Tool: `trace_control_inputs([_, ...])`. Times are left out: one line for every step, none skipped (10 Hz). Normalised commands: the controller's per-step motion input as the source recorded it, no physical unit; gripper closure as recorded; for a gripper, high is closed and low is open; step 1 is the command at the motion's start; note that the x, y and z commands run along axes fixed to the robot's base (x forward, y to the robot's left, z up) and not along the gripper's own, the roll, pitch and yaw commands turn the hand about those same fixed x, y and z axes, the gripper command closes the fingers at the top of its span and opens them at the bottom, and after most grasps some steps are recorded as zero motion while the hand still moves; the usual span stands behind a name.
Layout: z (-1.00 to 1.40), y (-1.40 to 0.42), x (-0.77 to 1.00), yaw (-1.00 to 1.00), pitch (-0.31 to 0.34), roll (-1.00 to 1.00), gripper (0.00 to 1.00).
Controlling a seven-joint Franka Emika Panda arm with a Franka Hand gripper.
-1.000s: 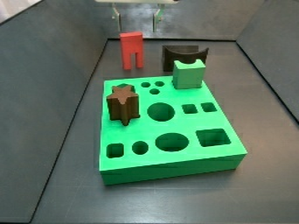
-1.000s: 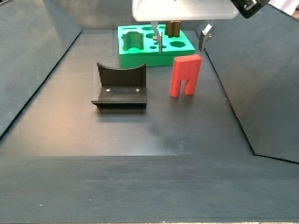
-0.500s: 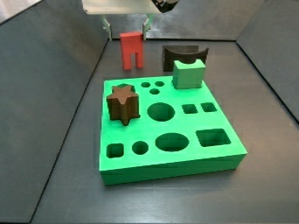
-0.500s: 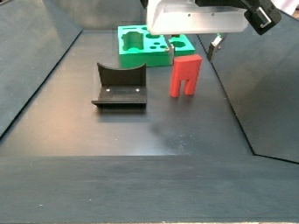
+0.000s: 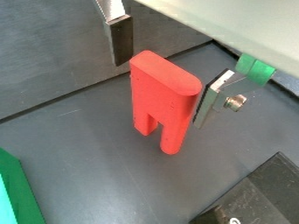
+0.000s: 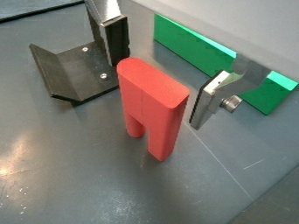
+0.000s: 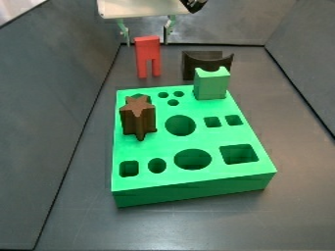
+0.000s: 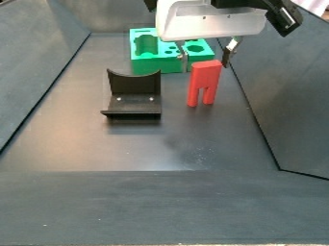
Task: Pick up the square-circle object. Move up. Move to above the board. Insert the square-circle object.
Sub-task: Pick up the square-circle object.
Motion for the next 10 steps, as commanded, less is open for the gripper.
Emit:
trace_control_inputs([-0.16,0.0,0.0,0.02,-0.003,0.0,0.0])
trace_control_inputs([-0.27,0.06,0.06,0.17,0.0,0.0,0.0])
trace_control_inputs([-0.33,0.11,0.16,0.21,0.0,0.0,0.0])
trace_control_inputs([-0.31,0.27,0.03,0.25,0.0,-0.05,0.0])
trace_control_inputs([-0.1,0.0,0.0,0.13,0.0,0.0,0.0])
trace_control_inputs([0.0,0.0,0.0,0.0,-0.01,-0.01,0.0])
trace_control_inputs([0.0,0.0,0.0,0.0,0.0,0.0,1.0])
trace_control_inputs([0.0,0.0,0.0,0.0,0.0,0.0,1.0])
trace_control_inputs([0.0,0.0,0.0,0.0,0.0,0.0,1.0])
trace_control_inputs([0.0,0.0,0.0,0.0,0.0,0.0,1.0])
